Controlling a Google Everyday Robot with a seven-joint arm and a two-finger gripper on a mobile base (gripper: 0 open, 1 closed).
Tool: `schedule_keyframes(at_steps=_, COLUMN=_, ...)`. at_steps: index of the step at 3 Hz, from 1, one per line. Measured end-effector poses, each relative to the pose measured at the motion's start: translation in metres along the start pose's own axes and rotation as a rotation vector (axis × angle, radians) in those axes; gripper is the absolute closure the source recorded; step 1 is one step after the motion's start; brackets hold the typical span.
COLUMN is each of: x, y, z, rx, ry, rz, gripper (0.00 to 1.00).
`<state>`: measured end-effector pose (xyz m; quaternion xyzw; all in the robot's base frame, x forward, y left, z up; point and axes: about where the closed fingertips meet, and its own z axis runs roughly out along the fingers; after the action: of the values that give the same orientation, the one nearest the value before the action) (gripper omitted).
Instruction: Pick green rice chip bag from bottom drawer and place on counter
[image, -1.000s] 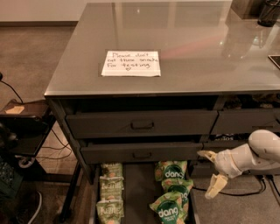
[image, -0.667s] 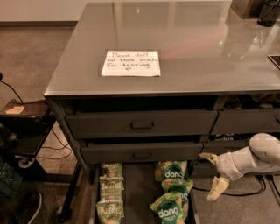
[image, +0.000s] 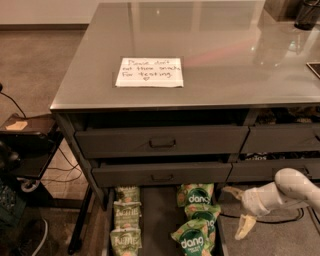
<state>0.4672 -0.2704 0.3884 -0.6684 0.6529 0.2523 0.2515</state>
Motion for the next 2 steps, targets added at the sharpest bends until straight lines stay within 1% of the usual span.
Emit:
schedule_keyframes(at_steps=1, x=0.012, y=0.013, z=0.041, rx=-0.069, ry=-0.032, rz=-0.002, gripper=0.0)
schedule_keyframes(at_steps=2, x=0.015, y=0.024, z=0.076, rx=-0.14, ry=-0.086, rz=0.009, gripper=0.0)
